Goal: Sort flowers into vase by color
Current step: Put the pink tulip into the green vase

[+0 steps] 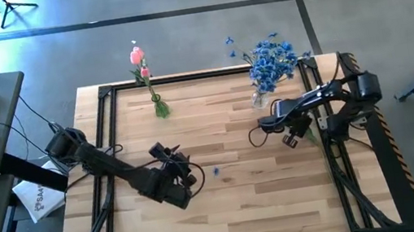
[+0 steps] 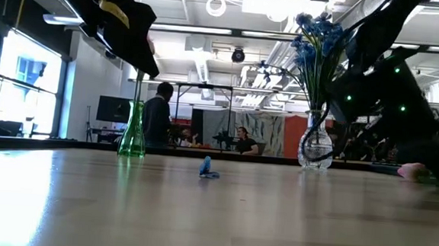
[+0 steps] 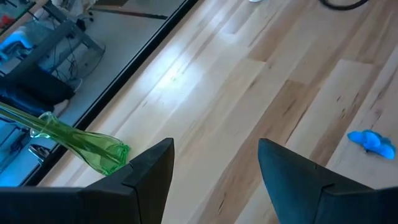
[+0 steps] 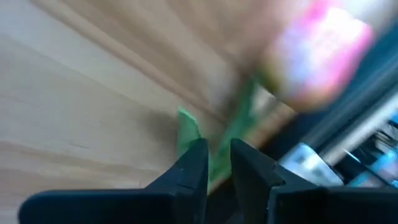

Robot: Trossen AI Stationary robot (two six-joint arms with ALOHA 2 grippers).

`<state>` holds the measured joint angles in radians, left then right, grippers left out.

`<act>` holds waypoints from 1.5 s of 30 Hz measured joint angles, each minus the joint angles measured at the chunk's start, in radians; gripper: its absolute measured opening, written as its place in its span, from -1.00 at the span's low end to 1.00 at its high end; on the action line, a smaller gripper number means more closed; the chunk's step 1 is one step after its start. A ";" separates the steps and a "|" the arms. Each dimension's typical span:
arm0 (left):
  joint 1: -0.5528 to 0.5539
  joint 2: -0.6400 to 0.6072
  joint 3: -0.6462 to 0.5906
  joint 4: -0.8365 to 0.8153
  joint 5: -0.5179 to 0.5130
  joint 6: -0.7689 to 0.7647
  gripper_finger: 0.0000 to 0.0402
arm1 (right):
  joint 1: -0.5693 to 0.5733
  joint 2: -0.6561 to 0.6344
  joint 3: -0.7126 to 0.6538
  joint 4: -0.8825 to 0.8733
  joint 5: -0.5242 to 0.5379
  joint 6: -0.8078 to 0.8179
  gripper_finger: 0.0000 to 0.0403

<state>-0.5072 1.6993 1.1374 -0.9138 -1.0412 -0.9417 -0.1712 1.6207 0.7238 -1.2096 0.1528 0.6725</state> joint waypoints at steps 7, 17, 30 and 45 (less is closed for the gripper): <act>-0.012 0.000 0.000 0.002 -0.016 0.000 0.09 | 0.016 -0.005 0.008 0.172 -0.157 -0.165 -0.83; -0.018 0.000 0.004 0.002 -0.016 0.000 0.09 | 0.180 -0.199 0.138 0.331 -0.219 -0.162 -0.86; -0.037 0.001 0.004 0.009 -0.020 -0.034 0.09 | 0.338 -0.267 -0.100 0.417 -0.146 0.178 -0.03; -0.050 0.002 0.005 0.101 -0.002 0.068 0.09 | 0.440 -0.273 -0.148 1.049 -0.073 -0.005 -0.90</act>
<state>-0.5570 1.7008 1.1427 -0.8131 -1.0428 -0.8740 0.2685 1.3478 0.5763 -0.1604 0.0793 0.6670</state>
